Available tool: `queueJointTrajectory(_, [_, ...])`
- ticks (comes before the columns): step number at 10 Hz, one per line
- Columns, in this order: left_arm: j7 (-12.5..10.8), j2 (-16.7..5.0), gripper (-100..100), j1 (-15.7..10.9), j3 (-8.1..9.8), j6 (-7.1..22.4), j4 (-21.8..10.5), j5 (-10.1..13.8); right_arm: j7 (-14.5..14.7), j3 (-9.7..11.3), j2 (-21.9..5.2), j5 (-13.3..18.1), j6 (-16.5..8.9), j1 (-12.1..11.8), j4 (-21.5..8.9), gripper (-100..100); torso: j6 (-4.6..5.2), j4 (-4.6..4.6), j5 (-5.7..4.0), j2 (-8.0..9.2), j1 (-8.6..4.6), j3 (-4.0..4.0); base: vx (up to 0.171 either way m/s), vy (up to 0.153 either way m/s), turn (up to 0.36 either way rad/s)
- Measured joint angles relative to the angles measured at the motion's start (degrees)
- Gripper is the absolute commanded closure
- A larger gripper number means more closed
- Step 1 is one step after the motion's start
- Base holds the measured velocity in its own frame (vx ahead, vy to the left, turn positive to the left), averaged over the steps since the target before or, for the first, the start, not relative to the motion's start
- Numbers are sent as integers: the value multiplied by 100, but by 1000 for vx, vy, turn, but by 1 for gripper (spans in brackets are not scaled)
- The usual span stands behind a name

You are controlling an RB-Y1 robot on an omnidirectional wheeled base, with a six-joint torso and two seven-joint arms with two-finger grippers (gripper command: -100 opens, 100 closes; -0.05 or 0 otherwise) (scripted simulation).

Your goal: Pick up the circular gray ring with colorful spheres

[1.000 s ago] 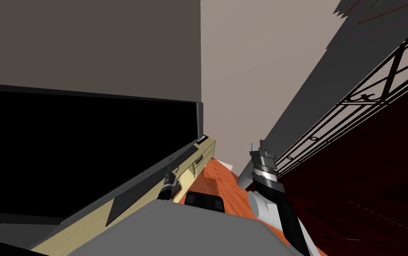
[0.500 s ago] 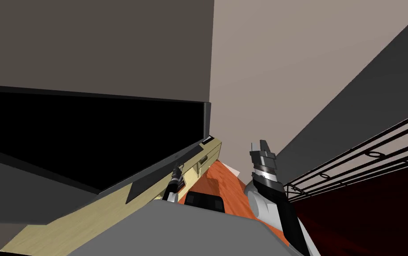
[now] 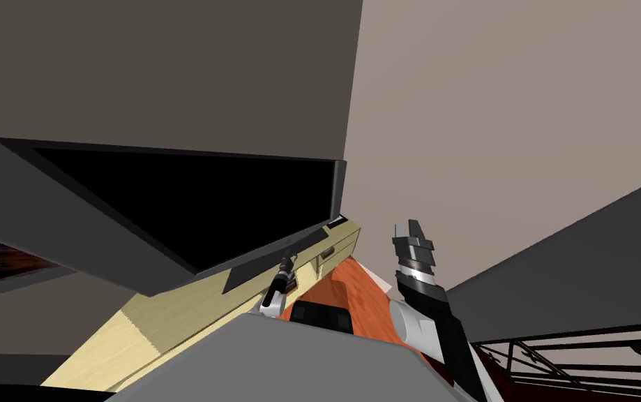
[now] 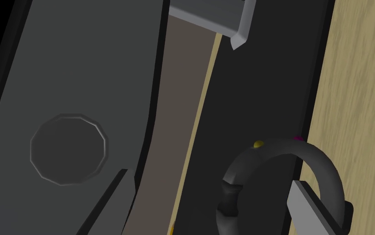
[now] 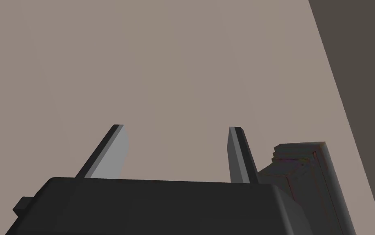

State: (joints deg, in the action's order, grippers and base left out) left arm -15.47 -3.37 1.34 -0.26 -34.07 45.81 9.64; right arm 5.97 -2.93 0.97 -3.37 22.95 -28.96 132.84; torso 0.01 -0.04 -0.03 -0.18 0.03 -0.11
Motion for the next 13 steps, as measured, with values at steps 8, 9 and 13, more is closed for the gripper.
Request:
queueJointTrajectory(8, [-114, -124, 100, -667, -439, -46, -680, -129, 0, 1, 0, 0, 0, 2, 0, 0, 9, 0, 3, 12, 6, 6, 9, -9, 132])
queueJointTrajectory(9, [-115, -123, 100, -667, -440, -46, -681, -129, 0, 1, 0, 0, 0, 2, 0, 0, 8, 0, 2, 11, 6, 6, 0, 0, 0])
queueJointTrajectory(13, [-62, -63, 100, -229, -218, 20, -203, -68, 0, 1, -1, 0, -1, 4, -1, 0, 13, 1, 5, 27, 14, 13, -19, 20, -271])
